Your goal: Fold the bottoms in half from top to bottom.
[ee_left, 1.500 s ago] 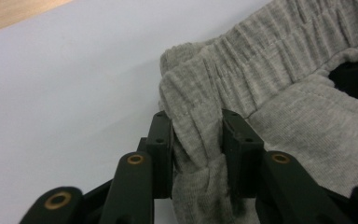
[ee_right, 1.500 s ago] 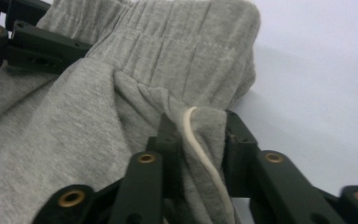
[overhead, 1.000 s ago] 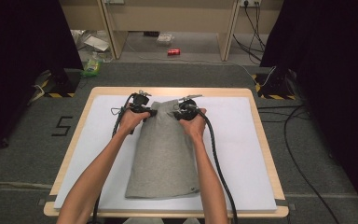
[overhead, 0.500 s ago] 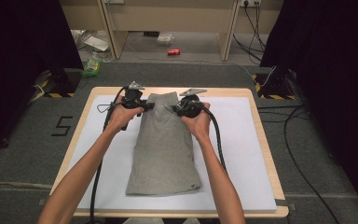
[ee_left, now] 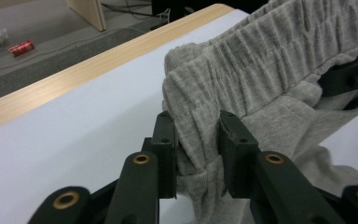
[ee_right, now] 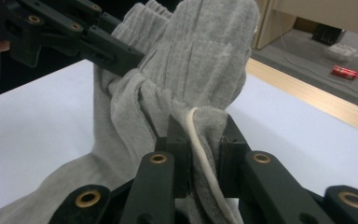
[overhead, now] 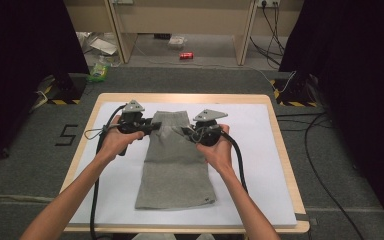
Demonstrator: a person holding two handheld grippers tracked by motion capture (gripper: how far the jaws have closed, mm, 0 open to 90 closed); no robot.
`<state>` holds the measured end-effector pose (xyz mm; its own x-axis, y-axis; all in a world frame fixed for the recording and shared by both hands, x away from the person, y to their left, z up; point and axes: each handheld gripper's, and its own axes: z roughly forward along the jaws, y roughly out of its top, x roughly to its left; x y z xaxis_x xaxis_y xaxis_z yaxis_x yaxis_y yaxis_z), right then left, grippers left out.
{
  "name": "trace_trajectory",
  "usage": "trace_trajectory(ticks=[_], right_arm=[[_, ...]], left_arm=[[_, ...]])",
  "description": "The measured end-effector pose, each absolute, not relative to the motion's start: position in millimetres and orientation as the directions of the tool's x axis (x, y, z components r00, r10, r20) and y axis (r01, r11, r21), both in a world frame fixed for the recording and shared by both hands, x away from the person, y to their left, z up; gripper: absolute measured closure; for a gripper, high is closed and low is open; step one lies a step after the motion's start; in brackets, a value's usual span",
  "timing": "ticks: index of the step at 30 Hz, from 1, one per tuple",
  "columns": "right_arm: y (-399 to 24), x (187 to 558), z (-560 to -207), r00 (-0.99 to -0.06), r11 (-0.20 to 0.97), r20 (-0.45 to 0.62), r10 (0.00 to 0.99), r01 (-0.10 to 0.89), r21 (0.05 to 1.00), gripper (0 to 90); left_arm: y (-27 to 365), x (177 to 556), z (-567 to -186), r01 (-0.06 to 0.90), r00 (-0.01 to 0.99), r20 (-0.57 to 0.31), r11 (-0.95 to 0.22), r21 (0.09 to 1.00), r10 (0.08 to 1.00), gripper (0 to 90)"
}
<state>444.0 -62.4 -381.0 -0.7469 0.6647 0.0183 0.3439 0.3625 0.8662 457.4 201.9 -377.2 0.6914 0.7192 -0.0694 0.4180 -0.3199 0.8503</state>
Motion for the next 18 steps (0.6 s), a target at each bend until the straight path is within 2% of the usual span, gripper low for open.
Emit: trace_trajectory(ticks=[10, 18], right_arm=[[-68.1, 391.0, -389.4, -0.775, 0.383, -0.015, 0.631, 0.295, 0.875, 79.6], [-66.7, 376.5, -411.2, -0.786, 0.4, 0.002, 0.618, 0.317, 0.86, 79.4]], left_arm=[[207.6, 407.5, -387.2, 0.366, 0.741, -0.057, -0.332, 0.869, 0.669, 69.6], [208.7, 392.2, -414.4, 0.376, 0.744, -0.059, -0.343, 0.861, 0.666, 69.2]])
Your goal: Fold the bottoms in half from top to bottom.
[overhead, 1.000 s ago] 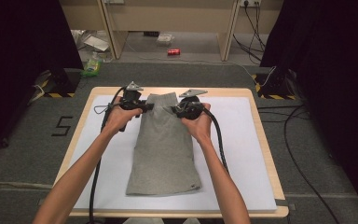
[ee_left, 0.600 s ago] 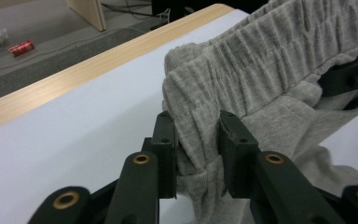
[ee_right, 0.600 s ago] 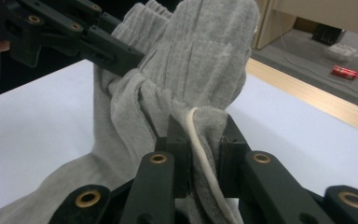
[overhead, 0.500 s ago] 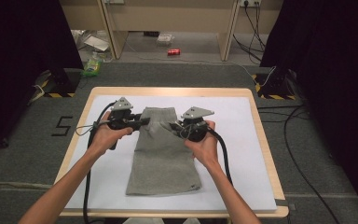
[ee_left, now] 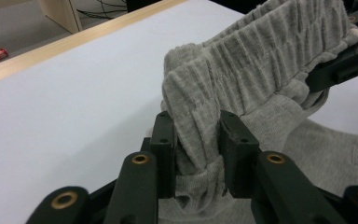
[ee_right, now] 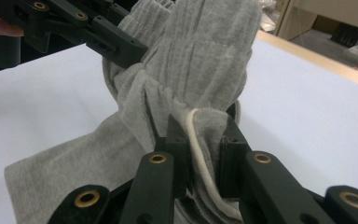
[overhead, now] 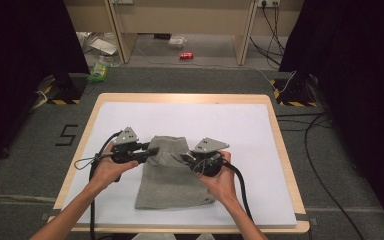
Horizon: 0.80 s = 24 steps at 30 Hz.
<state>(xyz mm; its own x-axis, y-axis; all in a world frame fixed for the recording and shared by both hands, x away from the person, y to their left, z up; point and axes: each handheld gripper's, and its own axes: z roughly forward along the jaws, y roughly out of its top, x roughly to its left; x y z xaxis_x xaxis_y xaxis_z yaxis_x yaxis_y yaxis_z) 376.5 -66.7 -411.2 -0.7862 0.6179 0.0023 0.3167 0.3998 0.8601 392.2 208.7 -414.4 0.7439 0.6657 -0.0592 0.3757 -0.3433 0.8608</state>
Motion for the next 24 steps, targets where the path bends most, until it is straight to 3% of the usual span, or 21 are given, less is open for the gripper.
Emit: trace_trajectory(ticks=[13, 24], right_arm=[[-71.9, 350.2, -447.5, -0.798, 0.433, 0.004, 0.603, 0.332, 0.838, 77.5], [-78.5, 335.3, -454.7, -0.811, 0.434, 0.045, 0.583, 0.358, 0.827, 58.7]], left_arm=[[204.4, 363.2, -454.1, 0.374, 0.757, -0.064, -0.35, 0.859, 0.651, 67.8], [204.0, 347.9, -466.1, 0.38, 0.78, -0.091, -0.353, 0.855, 0.619, 62.5]])
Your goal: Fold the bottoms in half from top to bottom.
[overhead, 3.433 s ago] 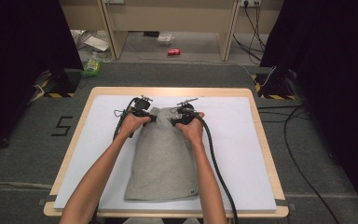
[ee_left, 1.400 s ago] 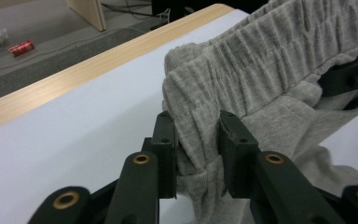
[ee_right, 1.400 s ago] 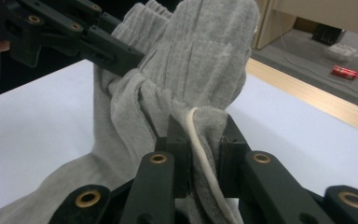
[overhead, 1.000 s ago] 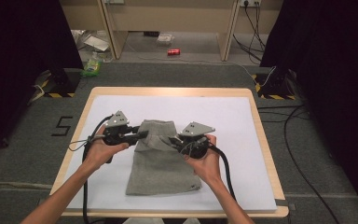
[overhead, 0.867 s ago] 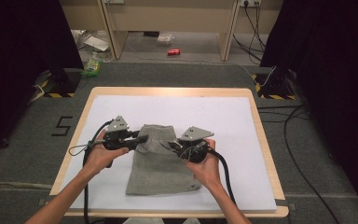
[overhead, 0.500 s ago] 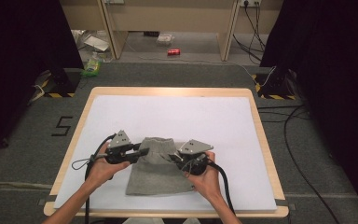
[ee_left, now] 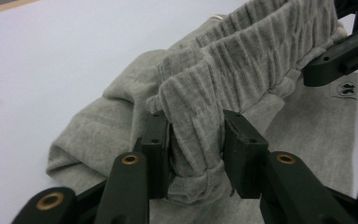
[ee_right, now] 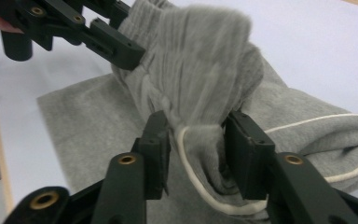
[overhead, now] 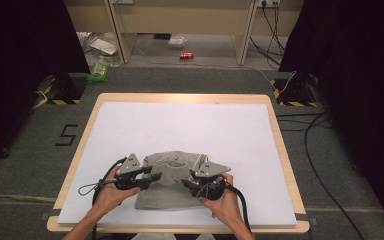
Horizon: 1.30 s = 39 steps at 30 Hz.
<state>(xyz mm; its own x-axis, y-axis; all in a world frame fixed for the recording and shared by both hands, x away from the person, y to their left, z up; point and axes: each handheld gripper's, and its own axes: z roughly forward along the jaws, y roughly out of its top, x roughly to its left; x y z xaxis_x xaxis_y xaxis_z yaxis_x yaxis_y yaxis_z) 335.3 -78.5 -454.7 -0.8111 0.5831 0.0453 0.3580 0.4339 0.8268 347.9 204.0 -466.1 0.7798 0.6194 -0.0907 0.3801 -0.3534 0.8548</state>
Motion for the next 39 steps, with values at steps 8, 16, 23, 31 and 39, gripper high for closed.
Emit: trace_trajectory(ticks=[8, 16, 23, 31, 39], right_arm=[[-85.2, 320.0, -432.1, -0.815, 0.385, 0.06, 0.577, 0.336, 0.86, 52.5], [-86.7, 329.4, -417.9, -0.795, 0.369, 0.056, 0.604, 0.341, 0.865, 53.7], [-87.3, 348.7, -429.0, -0.767, 0.375, 0.081, 0.637, 0.4, 0.836, 55.6], [-75.8, 359.4, -442.0, -0.756, 0.422, 0.06, 0.651, 0.427, 0.8, 57.7], [-69.8, 348.2, -449.1, -0.791, 0.446, 0.088, 0.605, 0.429, 0.786, 58.2]], left_arm=[[203.1, 335.2, -460.0, 0.387, 0.81, -0.128, -0.357, 0.851, 0.572, 55.5], [206.8, 325.7, -452.4, 0.413, 0.829, -0.186, -0.353, 0.84, 0.527, 51.0], [213.7, 330.2, -438.4, 0.419, 0.817, -0.209, -0.304, 0.856, 0.537, 51.4], [209.3, 361.3, -446.7, 0.448, 0.742, -0.17, -0.293, 0.845, 0.648, 51.4], [198.6, 354.7, -459.6, 0.446, 0.753, -0.126, -0.36, 0.819, 0.646, 51.4]])
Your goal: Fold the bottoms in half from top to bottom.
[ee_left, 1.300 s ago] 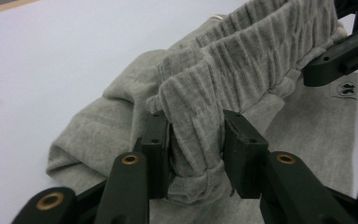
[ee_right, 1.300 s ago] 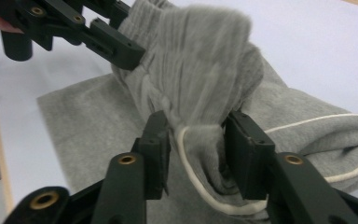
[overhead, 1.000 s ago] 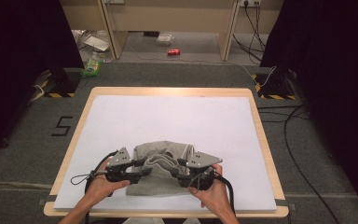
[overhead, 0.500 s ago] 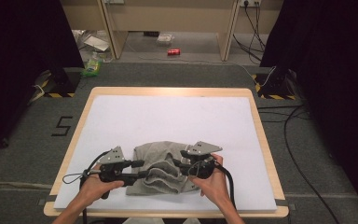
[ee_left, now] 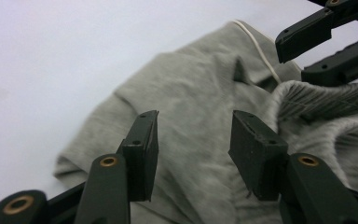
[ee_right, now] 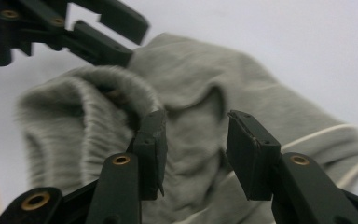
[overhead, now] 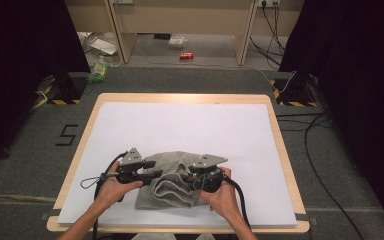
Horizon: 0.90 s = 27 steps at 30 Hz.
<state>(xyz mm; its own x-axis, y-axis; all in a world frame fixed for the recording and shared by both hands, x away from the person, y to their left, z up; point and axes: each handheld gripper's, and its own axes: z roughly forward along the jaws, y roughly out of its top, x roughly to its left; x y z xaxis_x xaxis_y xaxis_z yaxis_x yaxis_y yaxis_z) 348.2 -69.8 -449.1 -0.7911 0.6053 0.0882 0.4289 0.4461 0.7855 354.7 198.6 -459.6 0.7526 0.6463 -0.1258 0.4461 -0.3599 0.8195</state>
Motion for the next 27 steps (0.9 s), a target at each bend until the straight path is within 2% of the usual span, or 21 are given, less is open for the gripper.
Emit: trace_trajectory(ticks=[6, 10, 14, 20, 25, 27], right_arm=[[-67.4, 319.7, -455.0, -0.822, 0.478, 0.089, 0.563, 0.412, 0.776, 58.1], [-65.4, 305.0, -461.4, -0.837, 0.526, 0.05, 0.545, 0.388, 0.757, 57.8], [-63.5, 301.1, -468.7, -0.839, 0.547, 0.038, 0.543, 0.388, 0.742, 57.7], [-61.3, 303.4, -477.3, -0.84, 0.556, 0.035, 0.542, 0.39, 0.734, 57.8], [-62.2, 303.7, -477.9, -0.836, 0.545, 0.047, 0.547, 0.398, 0.738, 57.4], [-62.6, 305.0, -475.5, -0.834, 0.536, 0.066, 0.548, 0.411, 0.738, 53.6]], left_arm=[[197.0, 321.5, -468.6, 0.402, 0.779, -0.064, -0.418, 0.815, 0.623, 51.6], [197.4, 312.8, -475.2, 0.389, 0.78, -0.037, -0.438, 0.81, 0.624, 51.5], [195.7, 308.9, -479.9, 0.372, 0.783, -0.011, -0.453, 0.811, 0.622, 51.5], [188.9, 304.6, -486.2, 0.317, 0.776, 0.084, -0.501, 0.805, 0.625, 52.0], [191.4, 309.5, -484.8, 0.352, 0.78, 0.035, -0.483, 0.802, 0.625, 52.2], [192.9, 311.9, -482.1, 0.364, 0.773, 0.018, -0.468, 0.805, 0.634, 49.9]])
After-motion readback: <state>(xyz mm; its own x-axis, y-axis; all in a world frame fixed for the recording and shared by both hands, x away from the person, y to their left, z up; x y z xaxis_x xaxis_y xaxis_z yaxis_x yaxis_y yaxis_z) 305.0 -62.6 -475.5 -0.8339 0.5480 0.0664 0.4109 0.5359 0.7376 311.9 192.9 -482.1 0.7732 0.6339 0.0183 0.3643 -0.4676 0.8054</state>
